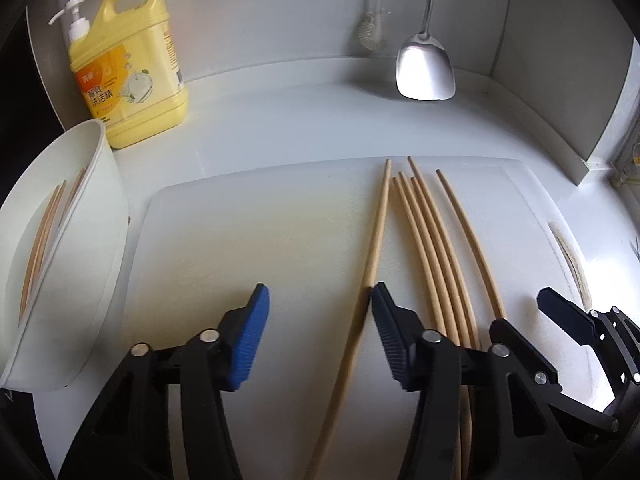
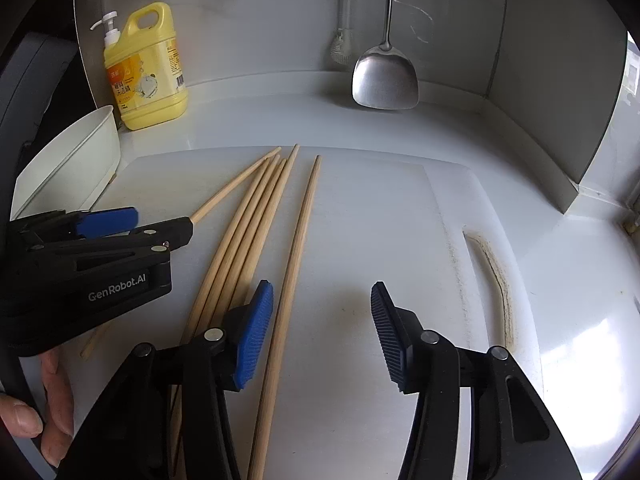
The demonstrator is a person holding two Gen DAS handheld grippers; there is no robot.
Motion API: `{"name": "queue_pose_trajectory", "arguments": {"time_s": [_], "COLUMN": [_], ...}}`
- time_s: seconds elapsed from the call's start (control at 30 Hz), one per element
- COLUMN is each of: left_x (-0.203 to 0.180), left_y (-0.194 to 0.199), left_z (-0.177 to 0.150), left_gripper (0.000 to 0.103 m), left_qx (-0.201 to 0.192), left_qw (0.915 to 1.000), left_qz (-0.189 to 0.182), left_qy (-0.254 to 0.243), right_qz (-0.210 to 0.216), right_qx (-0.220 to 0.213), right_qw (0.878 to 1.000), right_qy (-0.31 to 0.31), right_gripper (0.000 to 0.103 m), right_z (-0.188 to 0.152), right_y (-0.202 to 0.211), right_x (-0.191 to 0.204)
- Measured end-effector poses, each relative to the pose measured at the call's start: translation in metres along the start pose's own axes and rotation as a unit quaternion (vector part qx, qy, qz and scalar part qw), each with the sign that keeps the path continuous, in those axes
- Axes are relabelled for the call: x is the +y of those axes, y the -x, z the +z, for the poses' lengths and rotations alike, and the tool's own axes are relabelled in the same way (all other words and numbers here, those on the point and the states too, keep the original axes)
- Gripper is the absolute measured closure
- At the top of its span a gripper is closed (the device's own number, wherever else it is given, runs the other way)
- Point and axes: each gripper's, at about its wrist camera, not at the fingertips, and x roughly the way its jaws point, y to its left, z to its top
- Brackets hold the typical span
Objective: Organize utensils
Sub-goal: 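Close the left tool on a chopstick while the right tool grasps another chopstick, then carry the left tool's chopstick over the basin while the right tool carries its chopstick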
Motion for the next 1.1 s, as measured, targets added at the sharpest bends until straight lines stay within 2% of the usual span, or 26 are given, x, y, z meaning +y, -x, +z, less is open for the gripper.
{"name": "queue_pose_trajectory", "arguments": {"time_s": [0.03,0.1,0.13,0.17,0.27,0.6,0.73,0.87,0.97,1.1], "left_x": [-0.003,-0.009,-0.011,-0.014,-0.012,0.013,0.019,0.034,0.055,0.097], "left_y": [0.001,0.003,0.004,0.004,0.005,0.019,0.045,0.08,0.107,0.145], "left_z": [-0.001,-0.002,-0.003,-0.003,-0.004,-0.007,-0.005,0.002,0.008,0.011], "left_gripper": [0.067,0.081,0.09,0.094,0.096,0.096,0.096,0.096,0.096,0.096], "left_qx": [-0.002,-0.002,-0.002,-0.001,-0.002,0.039,0.036,0.035,0.029,-0.002], "left_qw": [1.0,0.9998,0.9997,0.9996,0.9995,0.9952,0.9943,0.9922,0.9888,0.9864], "left_qz": [-0.003,-0.007,-0.009,-0.008,-0.01,-0.077,-0.077,-0.074,-0.071,-0.038], "left_qy": [-0.007,-0.018,-0.023,-0.028,-0.03,0.046,0.065,0.094,0.128,0.16], "right_qz": [0.004,0.003,0.003,0.001,0.01,0.069,0.078,0.114,0.135,0.167], "right_qx": [-0.001,-0.002,-0.003,-0.004,-0.004,0.01,0.001,-0.008,-0.021,-0.038], "right_qw": [1.0,1.0,0.999,0.999,1.0,0.996,0.995,0.992,0.99,0.985], "right_qy": [0.007,0.025,0.032,0.037,0.025,-0.058,-0.054,-0.055,-0.033,0.003], "right_gripper": [0.065,0.083,0.089,0.095,0.096,0.097,0.097,0.097,0.097,0.097], "right_z": [0.0,-0.001,-0.001,-0.001,-0.001,0.005,0.017,0.037,0.057,0.083], "right_y": [0.001,0.001,0.002,0.002,0.002,0.021,0.043,0.066,0.085,0.102], "right_x": [0.003,0.011,0.014,0.017,0.013,-0.019,-0.022,-0.02,-0.004,0.037]}}
